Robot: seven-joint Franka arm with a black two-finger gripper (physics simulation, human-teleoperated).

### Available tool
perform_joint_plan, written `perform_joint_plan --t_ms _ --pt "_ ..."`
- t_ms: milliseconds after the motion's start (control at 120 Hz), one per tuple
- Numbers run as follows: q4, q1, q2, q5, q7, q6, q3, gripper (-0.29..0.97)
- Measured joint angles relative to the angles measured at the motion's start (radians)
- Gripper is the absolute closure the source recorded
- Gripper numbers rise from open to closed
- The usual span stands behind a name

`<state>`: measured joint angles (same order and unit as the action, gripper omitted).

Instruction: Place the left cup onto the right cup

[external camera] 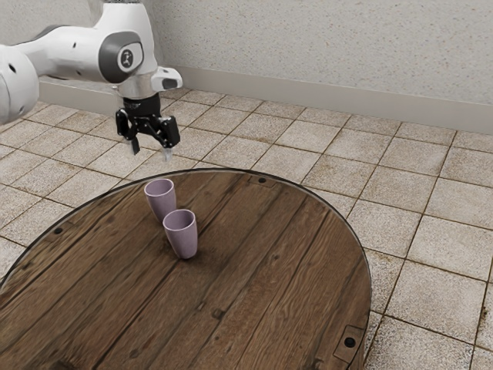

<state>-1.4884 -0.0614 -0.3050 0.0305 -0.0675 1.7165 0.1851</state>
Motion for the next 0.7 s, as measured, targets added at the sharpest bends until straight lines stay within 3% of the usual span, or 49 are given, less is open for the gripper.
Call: perform_joint_plan --t_ms 700 --pt "0.091 0.055 -0.202 0.070 -0.087 0.064 -0.004 0.02"
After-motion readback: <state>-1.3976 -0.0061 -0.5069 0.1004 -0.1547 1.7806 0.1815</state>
